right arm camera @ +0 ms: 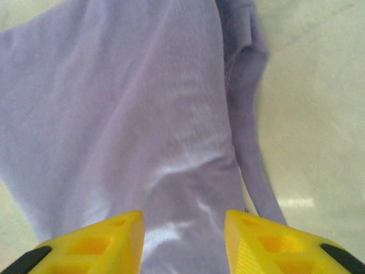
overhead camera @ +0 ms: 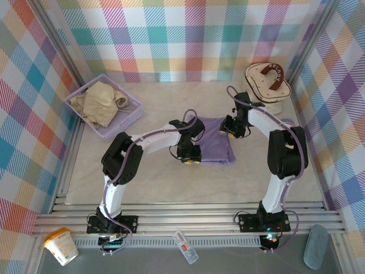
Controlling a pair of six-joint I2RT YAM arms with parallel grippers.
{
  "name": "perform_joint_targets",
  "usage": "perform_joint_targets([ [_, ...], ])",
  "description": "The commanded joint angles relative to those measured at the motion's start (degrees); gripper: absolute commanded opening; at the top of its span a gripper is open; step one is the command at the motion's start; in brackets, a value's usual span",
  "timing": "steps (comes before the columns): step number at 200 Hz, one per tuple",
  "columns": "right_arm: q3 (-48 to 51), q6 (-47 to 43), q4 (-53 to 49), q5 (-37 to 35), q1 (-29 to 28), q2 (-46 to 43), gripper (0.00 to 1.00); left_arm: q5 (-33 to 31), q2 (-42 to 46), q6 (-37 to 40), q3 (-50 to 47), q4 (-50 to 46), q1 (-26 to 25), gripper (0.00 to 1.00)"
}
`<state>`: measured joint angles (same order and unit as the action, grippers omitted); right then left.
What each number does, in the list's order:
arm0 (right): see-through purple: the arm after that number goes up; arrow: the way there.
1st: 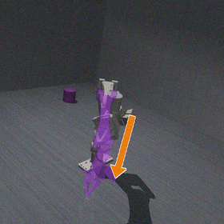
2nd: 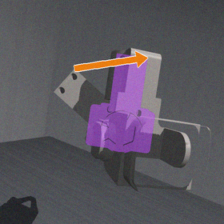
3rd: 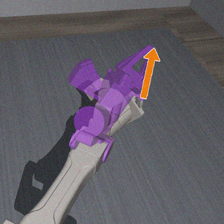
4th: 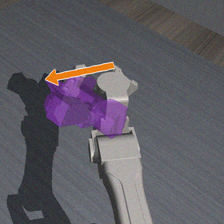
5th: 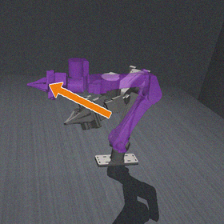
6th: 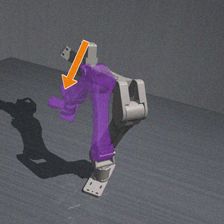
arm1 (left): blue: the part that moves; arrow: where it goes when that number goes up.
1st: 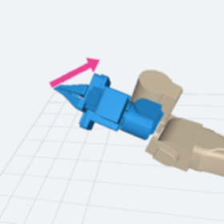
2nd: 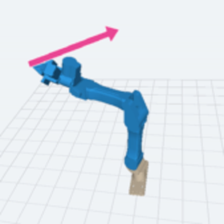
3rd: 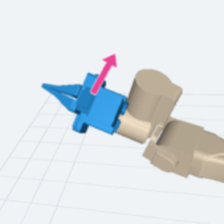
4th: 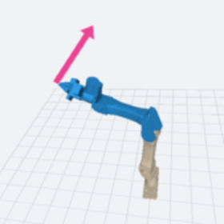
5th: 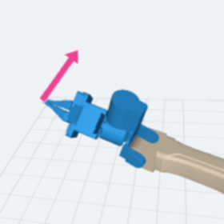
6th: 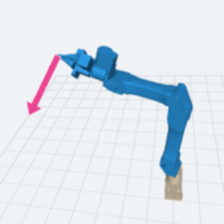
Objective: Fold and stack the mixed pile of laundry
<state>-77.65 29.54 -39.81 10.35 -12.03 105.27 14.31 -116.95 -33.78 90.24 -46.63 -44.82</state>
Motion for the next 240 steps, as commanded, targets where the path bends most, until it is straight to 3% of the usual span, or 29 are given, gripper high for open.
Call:
perform_joint_targets([
  [1,5.1,2.8,-2.2,4.7,-0.4,-6.9,0.37,-3.5,1.9,0.1,4.2,-1.7,2.0,0.33],
  [33,11.6,11.2,5.3,12.7,-3.7,-9.2,0.27,-5.9,-2.0,-1.9,9.4,3.6,7.1,0.27],
  [82,19.8,15.2,9.9,11.6,-4.0,-8.8,0.27,-2.3,-17.5,0.1,27.9,2.2,9.3,0.26],
  [129,23.9,13.2,4.4,1.5,-0.8,-7.3,0.26,-6.1,-25.1,0.2,31.0,-3.6,10.1,0.25],
  [169,22.6,8.9,0.9,-1.7,1.0,-7.6,0.26,-6.8,-25.5,2.7,34.4,-7.1,10.8,0.28],
  [179,21.0,8.4,0.3,-1.2,0.6,-8.2,0.27,-6.3,-24.8,3.1,36.5,-7.9,10.8,0.34],
  [203,14.2,6.7,-3.4,-2.8,-2.2,-10.3,0.34,-3.9,-22.6,4.2,44.1,-11.0,11.2,0.63],
  [209,12.2,6.4,-4.4,-3.2,-3.2,-10.5,0.40,-3.5,-21.8,4.6,46.2,-11.9,11.4,0.74],
  [213,10.8,6.1,-5.0,-3.6,-3.8,-10.5,0.44,-3.7,-21.3,4.8,47.5,-12.6,11.5,0.91],
  [218,9.2,5.8,-5.6,-4.1,-4.5,-10.5,0.48,-4.3,-20.6,5.1,48.9,-13.4,11.7,0.99],
  [240,2.1,5.0,-8.0,-4.0,-7.3,-7.3,0.56,-10.8,-15.9,7.6,50.4,-15.1,13.1,1.00],
])
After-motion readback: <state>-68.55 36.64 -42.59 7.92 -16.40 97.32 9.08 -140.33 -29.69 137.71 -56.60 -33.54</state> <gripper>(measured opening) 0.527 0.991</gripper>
